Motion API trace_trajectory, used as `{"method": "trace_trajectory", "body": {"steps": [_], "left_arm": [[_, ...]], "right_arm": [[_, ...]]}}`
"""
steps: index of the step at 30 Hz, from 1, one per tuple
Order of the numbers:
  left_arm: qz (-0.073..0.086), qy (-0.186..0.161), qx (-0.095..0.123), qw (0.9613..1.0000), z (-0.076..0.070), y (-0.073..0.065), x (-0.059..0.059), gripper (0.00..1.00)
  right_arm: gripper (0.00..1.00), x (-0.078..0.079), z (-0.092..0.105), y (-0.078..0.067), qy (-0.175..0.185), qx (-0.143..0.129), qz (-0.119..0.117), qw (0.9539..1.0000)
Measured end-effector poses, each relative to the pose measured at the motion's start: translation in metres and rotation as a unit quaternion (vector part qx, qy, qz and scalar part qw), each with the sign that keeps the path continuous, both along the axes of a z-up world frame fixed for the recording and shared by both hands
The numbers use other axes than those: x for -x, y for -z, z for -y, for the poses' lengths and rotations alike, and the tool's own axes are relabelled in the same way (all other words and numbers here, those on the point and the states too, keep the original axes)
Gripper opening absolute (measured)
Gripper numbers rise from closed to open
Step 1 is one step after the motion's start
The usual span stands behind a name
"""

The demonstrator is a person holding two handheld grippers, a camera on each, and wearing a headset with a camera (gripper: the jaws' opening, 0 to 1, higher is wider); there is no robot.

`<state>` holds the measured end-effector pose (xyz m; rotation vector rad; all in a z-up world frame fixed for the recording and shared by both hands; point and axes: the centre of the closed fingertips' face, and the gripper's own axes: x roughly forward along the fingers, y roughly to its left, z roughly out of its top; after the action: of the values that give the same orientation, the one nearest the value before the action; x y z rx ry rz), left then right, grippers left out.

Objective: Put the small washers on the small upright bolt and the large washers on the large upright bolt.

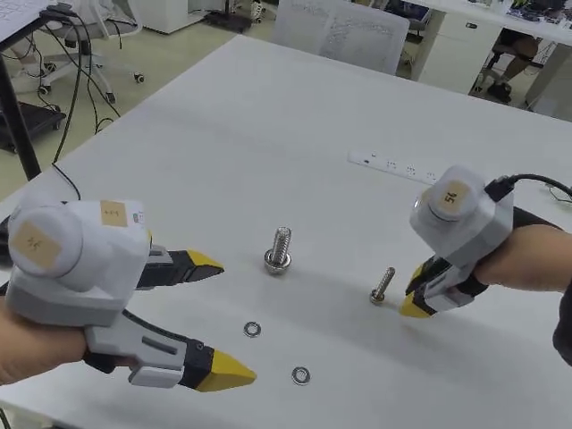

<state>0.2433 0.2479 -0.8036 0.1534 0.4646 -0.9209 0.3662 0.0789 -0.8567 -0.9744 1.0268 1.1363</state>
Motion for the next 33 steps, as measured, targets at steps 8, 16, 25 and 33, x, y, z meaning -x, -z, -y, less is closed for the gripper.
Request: {"method": "trace_trajectory", "body": {"steps": [8,16,25,33], "left_arm": [[0.001,0.001,0.000,1.0000,0.001,-0.001,0.000,0.76],[0.003,0.001,0.000,1.0000,0.001,-0.002,0.000,0.76],[0.004,0.001,0.000,1.0000,0.001,-0.002,0.001,0.76],[0.005,0.001,-0.001,1.0000,0.001,-0.002,0.001,0.76]], "right_arm": [[0.20,0.019,0.003,0.001,-0.002,-0.002,-0.005,1.0000],[0.20,0.039,0.002,0.004,-0.018,0.001,-0.014,0.9997],[0.20,0.067,-0.011,0.006,-0.045,-0.003,-0.024,0.9987],[0.20,0.084,-0.029,0.005,-0.069,-0.011,-0.030,0.9971]]}}
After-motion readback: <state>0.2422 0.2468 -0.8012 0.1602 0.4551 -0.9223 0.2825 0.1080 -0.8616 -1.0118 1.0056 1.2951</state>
